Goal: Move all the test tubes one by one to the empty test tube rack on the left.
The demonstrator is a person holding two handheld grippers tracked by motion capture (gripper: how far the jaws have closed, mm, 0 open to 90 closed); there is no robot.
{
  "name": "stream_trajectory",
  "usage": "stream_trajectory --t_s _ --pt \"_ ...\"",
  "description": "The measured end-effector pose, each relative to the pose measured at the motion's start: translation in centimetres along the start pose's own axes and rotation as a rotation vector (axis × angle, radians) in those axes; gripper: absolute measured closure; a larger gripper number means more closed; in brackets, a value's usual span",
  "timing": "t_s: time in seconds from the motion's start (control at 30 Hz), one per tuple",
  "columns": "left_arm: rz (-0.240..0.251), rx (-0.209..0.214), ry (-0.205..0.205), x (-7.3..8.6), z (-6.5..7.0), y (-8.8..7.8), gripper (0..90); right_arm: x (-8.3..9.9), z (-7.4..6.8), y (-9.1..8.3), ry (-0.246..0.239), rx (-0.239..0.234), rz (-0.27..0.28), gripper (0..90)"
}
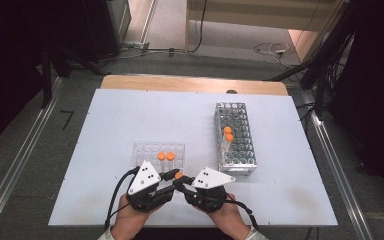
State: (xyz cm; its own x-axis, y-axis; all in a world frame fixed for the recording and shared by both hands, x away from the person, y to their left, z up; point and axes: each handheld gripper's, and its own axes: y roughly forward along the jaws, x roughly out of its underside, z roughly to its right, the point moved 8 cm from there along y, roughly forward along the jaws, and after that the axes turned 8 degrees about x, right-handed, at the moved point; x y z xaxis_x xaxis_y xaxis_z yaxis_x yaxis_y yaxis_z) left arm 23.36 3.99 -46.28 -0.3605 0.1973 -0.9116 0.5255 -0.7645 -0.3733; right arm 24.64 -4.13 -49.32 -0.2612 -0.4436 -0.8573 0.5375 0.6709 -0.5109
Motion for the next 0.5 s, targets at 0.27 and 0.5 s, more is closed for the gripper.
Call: stream_trajectory --t_s 0.27,0.5 --pt "0.02 -0.008 -0.008 -0.9 -0.5 -1.2 69.5 -0.1 0.1 -0.3 0.027 -0.041 -0.009 39.4" --pt "0.063 -0.052 -0.03 -2.6 -2.1 -3.8 69.5 0.0 1.3 -1.2 0.063 -0.034 -0.015 30.9"
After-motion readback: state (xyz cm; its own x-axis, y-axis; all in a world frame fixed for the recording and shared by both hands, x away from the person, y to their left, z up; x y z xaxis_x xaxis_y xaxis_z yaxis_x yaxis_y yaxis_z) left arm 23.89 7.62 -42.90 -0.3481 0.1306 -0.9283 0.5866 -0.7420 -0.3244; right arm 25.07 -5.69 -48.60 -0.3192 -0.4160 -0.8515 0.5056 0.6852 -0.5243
